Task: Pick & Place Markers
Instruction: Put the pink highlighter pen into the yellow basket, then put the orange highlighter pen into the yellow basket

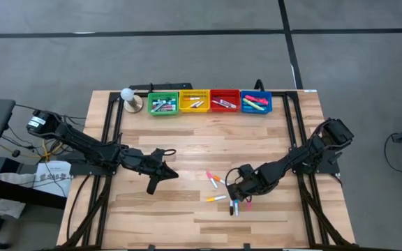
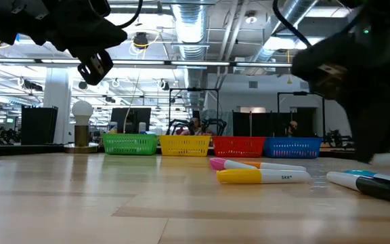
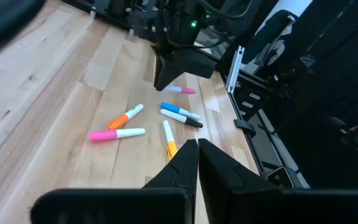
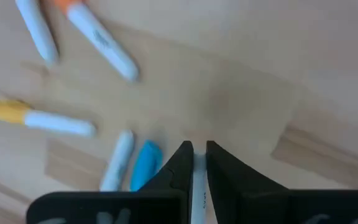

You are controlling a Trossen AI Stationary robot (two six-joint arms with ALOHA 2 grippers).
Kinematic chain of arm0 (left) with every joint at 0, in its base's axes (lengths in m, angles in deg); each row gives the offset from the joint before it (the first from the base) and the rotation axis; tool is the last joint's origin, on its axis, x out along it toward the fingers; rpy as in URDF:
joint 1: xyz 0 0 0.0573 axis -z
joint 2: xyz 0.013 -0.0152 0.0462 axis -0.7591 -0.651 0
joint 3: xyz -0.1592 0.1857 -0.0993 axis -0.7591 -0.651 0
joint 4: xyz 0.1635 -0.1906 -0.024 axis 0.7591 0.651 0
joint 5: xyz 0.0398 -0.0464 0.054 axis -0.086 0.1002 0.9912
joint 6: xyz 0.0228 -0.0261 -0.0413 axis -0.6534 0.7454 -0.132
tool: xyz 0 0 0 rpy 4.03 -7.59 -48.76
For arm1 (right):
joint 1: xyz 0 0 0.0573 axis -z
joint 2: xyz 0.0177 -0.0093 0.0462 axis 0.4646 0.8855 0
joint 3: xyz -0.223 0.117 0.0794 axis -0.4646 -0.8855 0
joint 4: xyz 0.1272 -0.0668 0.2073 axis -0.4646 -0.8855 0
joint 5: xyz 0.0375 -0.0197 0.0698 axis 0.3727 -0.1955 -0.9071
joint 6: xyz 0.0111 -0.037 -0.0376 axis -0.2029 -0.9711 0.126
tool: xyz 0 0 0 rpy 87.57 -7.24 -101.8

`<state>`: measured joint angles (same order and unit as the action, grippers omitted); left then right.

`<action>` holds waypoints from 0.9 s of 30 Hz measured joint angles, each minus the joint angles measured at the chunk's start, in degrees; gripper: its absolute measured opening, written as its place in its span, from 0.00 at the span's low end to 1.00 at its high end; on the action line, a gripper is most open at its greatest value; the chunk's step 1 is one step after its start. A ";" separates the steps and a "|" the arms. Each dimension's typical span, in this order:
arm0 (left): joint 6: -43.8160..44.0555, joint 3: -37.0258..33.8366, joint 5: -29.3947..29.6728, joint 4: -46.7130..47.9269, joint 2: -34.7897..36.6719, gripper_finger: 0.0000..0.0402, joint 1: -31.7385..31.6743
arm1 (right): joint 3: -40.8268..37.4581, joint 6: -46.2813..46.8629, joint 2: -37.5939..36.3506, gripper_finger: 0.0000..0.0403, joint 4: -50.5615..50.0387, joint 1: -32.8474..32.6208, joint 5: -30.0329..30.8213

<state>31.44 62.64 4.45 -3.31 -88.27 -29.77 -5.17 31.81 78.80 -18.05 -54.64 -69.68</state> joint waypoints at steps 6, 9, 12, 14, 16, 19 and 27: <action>0.00 0.00 1.35 -0.84 0.00 0.03 0.00 | 0.02 -0.14 -1.71 0.06 -0.08 0.57 0.91; 0.00 0.00 1.38 -0.92 0.00 0.03 0.00 | 0.02 -0.82 -1.71 0.05 1.67 0.52 1.00; 0.11 0.00 1.38 -1.51 0.00 0.03 0.00 | 0.07 -1.72 -1.72 0.05 4.14 0.94 1.57; 0.72 0.00 1.37 -2.53 0.00 0.03 0.00 | 0.07 -2.98 -1.73 0.05 5.78 1.70 2.01; 1.45 0.01 1.38 -3.80 0.00 0.03 0.00 | 0.09 -4.58 -1.75 0.05 7.75 2.57 2.18; 1.71 0.02 1.35 -4.72 0.00 0.03 -0.07 | 0.09 -7.70 -1.78 0.04 11.63 4.28 2.74; 3.29 0.02 1.36 -5.10 0.00 0.03 -0.09 | 0.18 -16.87 -1.82 0.00 22.65 9.80 3.47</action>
<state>34.73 62.66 5.81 -8.41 -88.27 -29.86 -4.99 14.94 76.98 4.59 -44.84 -66.21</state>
